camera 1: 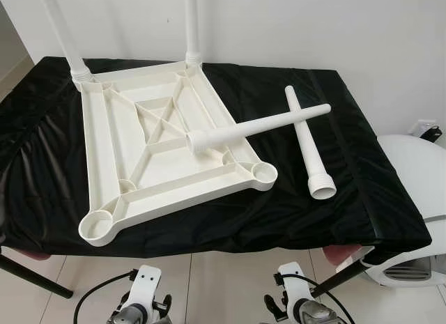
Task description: Building children table
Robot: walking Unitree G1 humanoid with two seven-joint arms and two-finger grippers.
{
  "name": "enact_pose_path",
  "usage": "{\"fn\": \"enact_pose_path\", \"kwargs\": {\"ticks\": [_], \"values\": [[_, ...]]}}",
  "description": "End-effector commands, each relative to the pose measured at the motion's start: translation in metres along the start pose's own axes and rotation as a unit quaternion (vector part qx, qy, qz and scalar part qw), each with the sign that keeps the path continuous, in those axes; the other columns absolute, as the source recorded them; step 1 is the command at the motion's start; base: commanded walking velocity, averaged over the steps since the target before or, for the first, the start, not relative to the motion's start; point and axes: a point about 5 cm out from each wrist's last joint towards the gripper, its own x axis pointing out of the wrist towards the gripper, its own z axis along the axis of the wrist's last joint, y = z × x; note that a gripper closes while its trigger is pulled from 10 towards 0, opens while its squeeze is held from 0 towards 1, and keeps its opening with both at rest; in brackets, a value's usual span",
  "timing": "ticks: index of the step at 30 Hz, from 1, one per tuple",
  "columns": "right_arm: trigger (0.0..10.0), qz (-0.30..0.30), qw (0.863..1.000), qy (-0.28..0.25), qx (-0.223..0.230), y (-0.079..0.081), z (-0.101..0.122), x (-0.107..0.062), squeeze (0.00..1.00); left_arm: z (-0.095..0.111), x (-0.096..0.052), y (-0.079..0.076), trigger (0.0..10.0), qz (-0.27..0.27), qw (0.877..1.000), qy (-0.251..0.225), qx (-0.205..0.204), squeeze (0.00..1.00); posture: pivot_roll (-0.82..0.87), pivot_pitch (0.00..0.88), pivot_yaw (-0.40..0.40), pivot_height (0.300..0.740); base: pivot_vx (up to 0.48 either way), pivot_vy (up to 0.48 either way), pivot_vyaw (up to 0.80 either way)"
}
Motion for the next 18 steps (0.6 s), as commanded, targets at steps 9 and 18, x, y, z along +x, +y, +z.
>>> {"fn": "enact_pose_path", "kwargs": {"ticks": [9, 18], "values": [[10.0, 0.002, 1.000, 0.015, 0.001, 0.002, -0.008, -0.002, 0.00, -0.006, -0.002, -0.004, 10.0, -0.018, 1.000, 0.006, 0.001, 0.00, 0.02, 0.000, -0.003, 0.740, 0.000, 0.000, 0.00], [10.0, 0.008, 1.000, 0.002, -0.009, 0.001, 0.002, 0.001, 0.00, 0.000, -0.001, -0.001, 10.0, -0.026, 1.000, -0.006, 0.005, 0.00, 0.04, 0.000, -0.010, 0.740, 0.000, 0.000, 0.00]]}}
